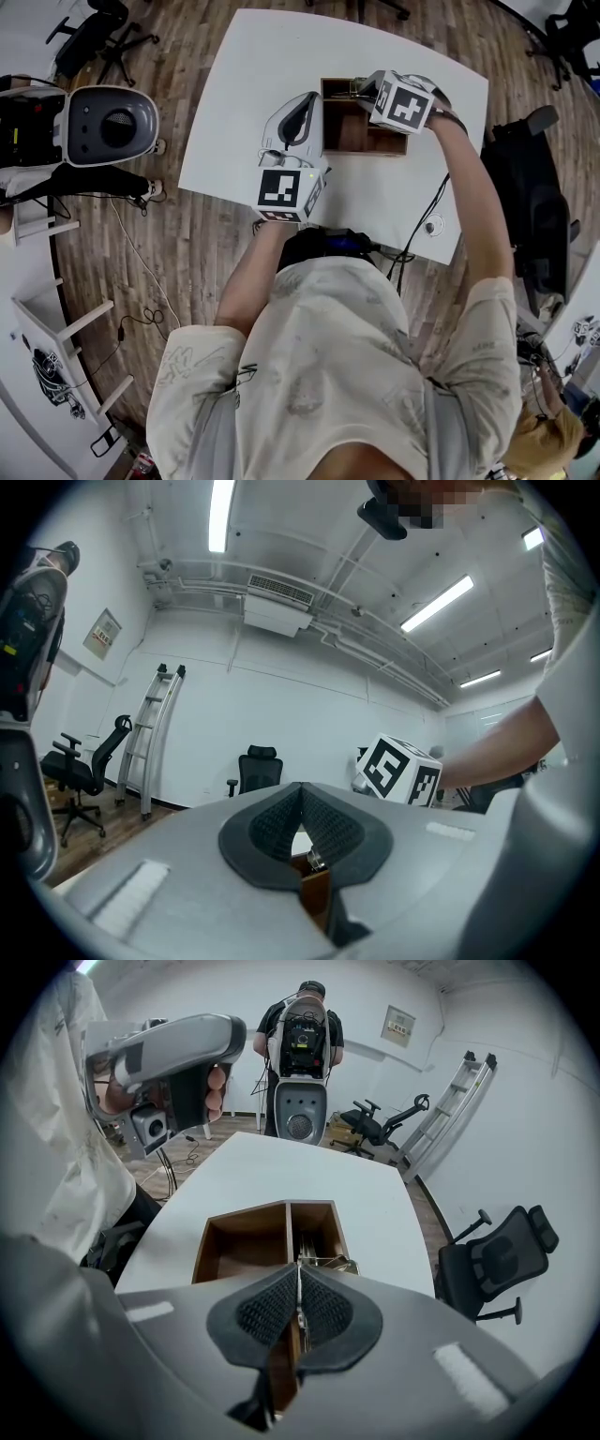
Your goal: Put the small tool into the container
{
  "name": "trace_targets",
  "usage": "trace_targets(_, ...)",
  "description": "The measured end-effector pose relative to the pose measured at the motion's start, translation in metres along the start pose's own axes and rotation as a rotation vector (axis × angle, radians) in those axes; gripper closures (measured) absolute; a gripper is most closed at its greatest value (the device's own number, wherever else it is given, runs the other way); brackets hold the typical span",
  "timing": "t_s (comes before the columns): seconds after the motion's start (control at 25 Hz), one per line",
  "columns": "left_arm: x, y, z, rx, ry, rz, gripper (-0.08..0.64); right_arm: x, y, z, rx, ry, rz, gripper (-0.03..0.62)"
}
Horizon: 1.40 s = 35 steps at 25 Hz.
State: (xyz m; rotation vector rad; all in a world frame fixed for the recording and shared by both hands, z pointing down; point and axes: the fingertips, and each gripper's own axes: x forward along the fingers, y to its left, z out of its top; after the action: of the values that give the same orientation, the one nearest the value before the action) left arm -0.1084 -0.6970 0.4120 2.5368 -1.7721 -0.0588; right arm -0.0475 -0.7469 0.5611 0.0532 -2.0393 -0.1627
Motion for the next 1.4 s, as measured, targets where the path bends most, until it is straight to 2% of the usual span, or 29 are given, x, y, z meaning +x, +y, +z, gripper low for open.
trace_targets(0.96,-0.005,0.001,0.006,-0.014,0.000,-0.008,0.561,-0.010,0.002,0.002,0.030,0.004,-0.009,0.552)
trace_targets(1.4,-0.011,0.000,0.021,-0.002,-0.014,-0.031,0.561,-0.022,0.006,0.012,0.058,-0.021,-0.030,0.551)
